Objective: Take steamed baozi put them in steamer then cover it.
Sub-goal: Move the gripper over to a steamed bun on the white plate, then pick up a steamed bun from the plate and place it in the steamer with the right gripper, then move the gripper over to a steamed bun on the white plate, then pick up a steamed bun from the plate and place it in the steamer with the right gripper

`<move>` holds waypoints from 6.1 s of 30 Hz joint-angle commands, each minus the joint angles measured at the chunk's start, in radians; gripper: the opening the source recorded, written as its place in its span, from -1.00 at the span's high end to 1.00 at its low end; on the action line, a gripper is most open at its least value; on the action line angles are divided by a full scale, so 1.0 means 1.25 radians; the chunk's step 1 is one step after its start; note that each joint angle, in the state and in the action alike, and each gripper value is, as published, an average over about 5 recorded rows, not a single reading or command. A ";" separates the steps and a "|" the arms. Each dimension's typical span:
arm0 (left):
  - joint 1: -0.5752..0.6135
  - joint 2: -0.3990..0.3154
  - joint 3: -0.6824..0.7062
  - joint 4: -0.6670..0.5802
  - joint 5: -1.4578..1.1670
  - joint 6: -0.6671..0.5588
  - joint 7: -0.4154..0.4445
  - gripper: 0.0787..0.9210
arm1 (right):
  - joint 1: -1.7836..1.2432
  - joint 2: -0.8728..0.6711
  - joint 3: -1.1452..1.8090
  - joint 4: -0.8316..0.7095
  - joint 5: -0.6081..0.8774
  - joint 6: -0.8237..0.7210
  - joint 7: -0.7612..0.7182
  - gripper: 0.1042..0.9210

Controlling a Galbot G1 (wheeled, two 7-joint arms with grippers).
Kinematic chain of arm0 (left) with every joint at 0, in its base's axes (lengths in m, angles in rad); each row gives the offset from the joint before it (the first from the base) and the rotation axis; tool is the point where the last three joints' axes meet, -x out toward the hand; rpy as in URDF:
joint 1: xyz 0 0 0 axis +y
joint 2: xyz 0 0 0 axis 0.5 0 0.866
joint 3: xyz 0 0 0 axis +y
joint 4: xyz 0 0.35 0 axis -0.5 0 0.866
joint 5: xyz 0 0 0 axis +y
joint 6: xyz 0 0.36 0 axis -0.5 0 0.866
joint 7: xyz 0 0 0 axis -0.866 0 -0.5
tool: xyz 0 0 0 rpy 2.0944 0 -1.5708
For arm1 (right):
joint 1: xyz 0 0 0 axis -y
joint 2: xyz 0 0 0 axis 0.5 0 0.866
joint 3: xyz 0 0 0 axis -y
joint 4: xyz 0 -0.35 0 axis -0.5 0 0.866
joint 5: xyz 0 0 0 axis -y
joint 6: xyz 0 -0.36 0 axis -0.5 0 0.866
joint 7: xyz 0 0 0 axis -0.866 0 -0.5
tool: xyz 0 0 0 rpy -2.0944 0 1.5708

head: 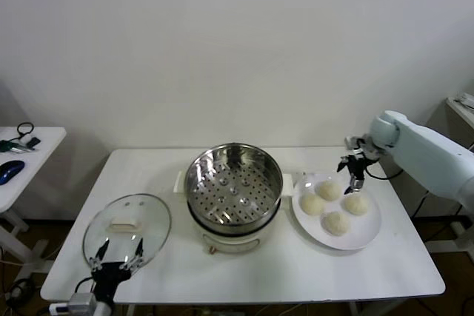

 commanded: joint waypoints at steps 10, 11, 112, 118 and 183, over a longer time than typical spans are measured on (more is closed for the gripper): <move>-0.005 -0.001 -0.009 0.010 0.000 0.005 -0.006 -0.77 | -0.073 0.170 0.118 -0.204 -0.204 0.039 0.022 -0.68; -0.005 -0.001 -0.010 0.011 0.000 0.005 -0.007 -0.77 | -0.073 0.172 0.124 -0.207 -0.213 0.041 0.025 -0.63; 0.010 -0.022 0.056 -0.035 0.066 0.004 -0.028 -0.77 | 0.455 -0.203 -0.575 0.506 0.490 -0.163 0.151 -0.76; 0.013 -0.025 0.046 -0.040 0.065 0.007 -0.028 -0.77 | 0.251 -0.185 -0.422 0.473 0.387 -0.216 0.202 -0.76; 0.007 -0.022 0.046 -0.030 0.067 0.012 -0.033 -0.77 | 0.530 0.290 -0.427 0.704 0.779 -0.474 0.460 -0.22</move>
